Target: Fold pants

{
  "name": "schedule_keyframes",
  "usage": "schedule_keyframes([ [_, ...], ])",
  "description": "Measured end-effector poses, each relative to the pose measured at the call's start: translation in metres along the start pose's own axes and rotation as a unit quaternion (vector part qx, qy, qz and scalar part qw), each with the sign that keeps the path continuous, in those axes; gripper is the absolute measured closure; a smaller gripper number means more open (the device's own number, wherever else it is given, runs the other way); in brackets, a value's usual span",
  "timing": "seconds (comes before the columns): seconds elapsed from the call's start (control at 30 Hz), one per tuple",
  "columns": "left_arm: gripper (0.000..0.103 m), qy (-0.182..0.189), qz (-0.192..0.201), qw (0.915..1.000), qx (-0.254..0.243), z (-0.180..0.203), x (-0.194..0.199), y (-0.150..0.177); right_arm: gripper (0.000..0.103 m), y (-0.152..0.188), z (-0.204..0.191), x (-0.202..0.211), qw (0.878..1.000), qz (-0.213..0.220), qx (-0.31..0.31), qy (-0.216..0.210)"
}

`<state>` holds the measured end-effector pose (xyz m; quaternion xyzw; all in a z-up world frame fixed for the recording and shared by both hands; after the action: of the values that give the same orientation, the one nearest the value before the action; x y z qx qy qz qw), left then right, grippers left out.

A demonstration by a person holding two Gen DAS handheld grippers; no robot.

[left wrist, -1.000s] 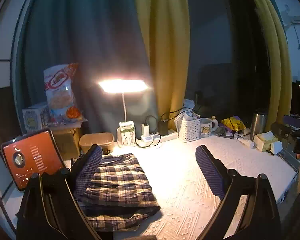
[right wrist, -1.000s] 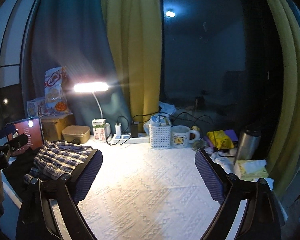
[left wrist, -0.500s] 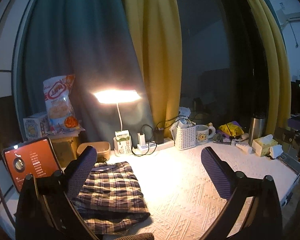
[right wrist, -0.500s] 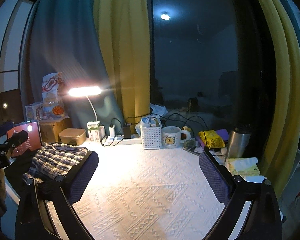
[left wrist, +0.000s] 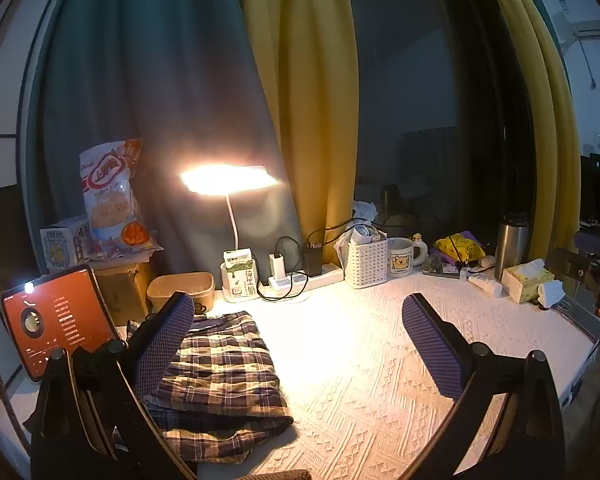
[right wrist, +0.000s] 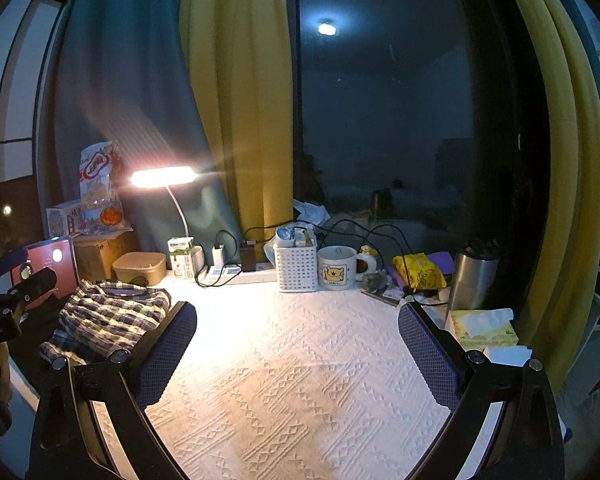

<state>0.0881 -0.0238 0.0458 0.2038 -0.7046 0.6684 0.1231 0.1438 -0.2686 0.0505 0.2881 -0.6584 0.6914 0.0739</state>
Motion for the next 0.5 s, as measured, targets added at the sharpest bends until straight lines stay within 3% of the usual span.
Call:
schedule_keyframes([
  [0.5, 0.0, 0.001, -0.007, 1.0, 0.006, -0.0023, 0.0001, 0.0029, 0.001, 0.0015, -0.0051, -0.0044, 1.0, -0.004, 0.007, 0.0],
])
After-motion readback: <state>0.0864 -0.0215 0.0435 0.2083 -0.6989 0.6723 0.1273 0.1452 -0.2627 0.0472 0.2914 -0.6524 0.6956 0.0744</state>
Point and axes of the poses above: each gripper's, at about its wrist camera, not at the fingertips, and x roughly against the way its jaws point, z to its right, y to its underside, the point moved 3 cm from there along -x, roughly the way its jaws point, and after that the axes turned 10 degrees about -z, right-handed, at the moved point
